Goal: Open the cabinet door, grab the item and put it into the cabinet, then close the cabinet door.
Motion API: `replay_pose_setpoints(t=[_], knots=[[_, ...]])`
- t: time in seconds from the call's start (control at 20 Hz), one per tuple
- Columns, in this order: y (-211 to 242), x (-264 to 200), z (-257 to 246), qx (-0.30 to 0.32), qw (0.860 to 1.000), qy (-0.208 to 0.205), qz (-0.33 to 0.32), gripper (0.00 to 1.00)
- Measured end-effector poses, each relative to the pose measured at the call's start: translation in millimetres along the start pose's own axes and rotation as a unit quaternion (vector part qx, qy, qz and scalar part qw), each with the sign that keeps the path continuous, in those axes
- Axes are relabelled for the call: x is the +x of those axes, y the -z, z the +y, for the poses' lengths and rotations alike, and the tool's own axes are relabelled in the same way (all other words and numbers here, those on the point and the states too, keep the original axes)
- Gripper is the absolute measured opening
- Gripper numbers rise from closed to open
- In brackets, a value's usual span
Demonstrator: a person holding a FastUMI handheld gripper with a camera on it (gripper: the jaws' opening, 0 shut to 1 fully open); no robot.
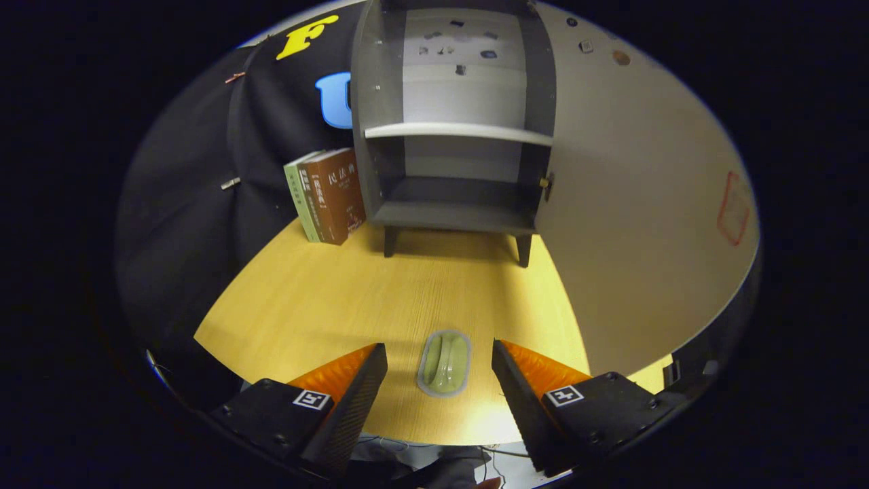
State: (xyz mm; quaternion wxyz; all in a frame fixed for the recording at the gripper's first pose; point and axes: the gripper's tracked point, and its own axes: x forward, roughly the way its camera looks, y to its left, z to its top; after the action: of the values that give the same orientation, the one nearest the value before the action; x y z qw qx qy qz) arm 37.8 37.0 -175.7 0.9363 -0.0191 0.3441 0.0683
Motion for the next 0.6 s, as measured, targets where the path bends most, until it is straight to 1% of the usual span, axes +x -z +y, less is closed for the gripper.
replay_pose_setpoints(t=[0.1,0.2,0.25,0.4,0.5,0.55,0.6], knots=[[21,12,-5,0.012,0.999,0.005,0.029,0.99],[36,27,-10,0.02,0.998,0.013,0.05,0.95],[45,36,-12,0.027,0.998,0.014,0.058,0.9],[65,50,-20,0.04,0.996,0.025,0.082,0.59],[78,56,-33,0.038,0.994,0.043,0.095,0.59],[81,60,-36,0.036,0.993,0.048,0.101,0.62],[84,64,-35,0.037,0.993,0.047,0.105,0.62]])
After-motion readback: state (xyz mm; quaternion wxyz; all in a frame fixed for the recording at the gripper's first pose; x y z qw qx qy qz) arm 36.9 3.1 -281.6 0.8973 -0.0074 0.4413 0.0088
